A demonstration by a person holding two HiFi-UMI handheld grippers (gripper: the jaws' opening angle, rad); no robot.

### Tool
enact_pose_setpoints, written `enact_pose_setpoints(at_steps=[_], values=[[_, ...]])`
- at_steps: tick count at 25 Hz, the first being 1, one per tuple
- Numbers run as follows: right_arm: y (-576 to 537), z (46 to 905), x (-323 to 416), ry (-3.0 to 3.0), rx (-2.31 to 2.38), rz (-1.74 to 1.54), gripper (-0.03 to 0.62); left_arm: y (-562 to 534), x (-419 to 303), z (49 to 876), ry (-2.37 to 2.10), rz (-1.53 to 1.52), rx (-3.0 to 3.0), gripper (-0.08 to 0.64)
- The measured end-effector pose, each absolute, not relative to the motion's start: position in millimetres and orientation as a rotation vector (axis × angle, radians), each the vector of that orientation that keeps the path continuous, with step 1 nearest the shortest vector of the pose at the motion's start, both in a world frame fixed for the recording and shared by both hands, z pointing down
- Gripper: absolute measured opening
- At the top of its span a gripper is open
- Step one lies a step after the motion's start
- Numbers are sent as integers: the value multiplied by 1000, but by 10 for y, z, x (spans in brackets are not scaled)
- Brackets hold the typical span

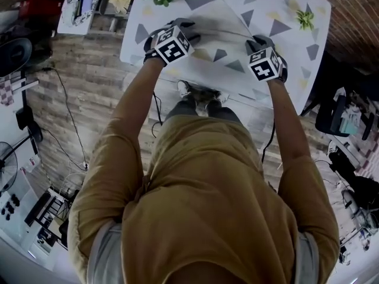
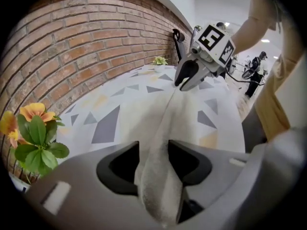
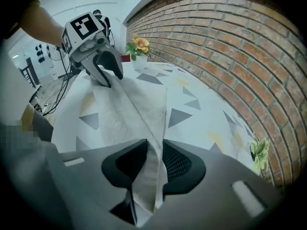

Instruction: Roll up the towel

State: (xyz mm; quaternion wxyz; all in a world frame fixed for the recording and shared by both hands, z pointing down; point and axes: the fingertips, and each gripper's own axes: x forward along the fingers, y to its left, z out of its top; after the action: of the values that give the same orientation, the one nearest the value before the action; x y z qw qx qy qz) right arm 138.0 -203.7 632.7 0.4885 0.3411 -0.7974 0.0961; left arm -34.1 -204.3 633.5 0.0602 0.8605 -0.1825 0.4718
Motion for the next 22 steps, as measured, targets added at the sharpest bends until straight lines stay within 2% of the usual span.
enact_pose_setpoints(at_steps=[3,7,14,22], values=[[-2046,6349,1408,-1928,871,221,101,-2042,-355,6335,-596,1409,2621,204],[-2090,6261,1469,-1947,962,262,156,-2057,-374,6317,-646,1354,2619,204],[-2015,5858,1629,-1977,1053,184,160,-2047,-517,6109,-827,1248,2661,204],[-1505,5933,1540,-1929,918,93,158,-1817,-709,5975,-870,1286,2727,202]])
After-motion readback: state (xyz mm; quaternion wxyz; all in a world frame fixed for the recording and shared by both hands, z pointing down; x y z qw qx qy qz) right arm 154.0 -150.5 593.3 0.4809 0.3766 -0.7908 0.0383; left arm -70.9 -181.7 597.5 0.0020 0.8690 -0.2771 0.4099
